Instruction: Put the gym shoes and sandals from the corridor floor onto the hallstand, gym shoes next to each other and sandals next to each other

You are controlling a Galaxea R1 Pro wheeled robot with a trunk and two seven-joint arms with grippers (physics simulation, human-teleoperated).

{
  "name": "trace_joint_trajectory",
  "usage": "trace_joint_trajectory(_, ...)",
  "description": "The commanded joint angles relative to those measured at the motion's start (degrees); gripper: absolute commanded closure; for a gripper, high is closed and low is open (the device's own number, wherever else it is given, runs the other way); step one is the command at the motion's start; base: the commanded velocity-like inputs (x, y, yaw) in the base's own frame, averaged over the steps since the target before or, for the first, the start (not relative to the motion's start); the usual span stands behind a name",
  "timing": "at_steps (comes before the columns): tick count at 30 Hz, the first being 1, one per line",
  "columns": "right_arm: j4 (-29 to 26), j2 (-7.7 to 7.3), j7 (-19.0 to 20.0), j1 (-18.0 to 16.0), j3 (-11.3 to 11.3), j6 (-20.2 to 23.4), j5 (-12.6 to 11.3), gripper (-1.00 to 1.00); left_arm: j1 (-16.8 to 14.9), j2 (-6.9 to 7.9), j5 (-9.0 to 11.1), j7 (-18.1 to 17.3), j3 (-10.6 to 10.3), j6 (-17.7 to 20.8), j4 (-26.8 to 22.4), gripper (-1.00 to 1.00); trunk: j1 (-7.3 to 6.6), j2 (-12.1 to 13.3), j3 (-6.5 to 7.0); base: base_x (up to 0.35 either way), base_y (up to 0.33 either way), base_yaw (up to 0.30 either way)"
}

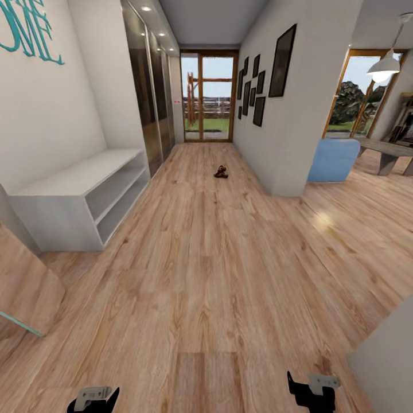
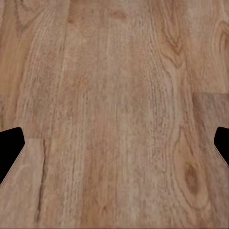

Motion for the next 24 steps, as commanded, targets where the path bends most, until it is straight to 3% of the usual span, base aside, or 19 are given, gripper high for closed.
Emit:
trace_joint_trajectory(1, 0.1, 0.00, -0.2, 0.0, -0.4, -0.2, 0.6, -1.00, 0.0, -0.01, -0.3, -0.3, 0.5, -0.1, 0.0, -1.00, 0.02, 0.0, -0.05, 0.339, 0.000, -0.005)
trace_joint_trajectory(24, 0.1, -0.09, -0.4, 0.0, -0.4, -0.2, 0.6, -1.00, 0.0, -0.09, -0.4, -0.4, 0.4, -0.2, 0.1, -1.00, 0.02, 0.0, -0.05, 0.339, 0.000, 0.000)
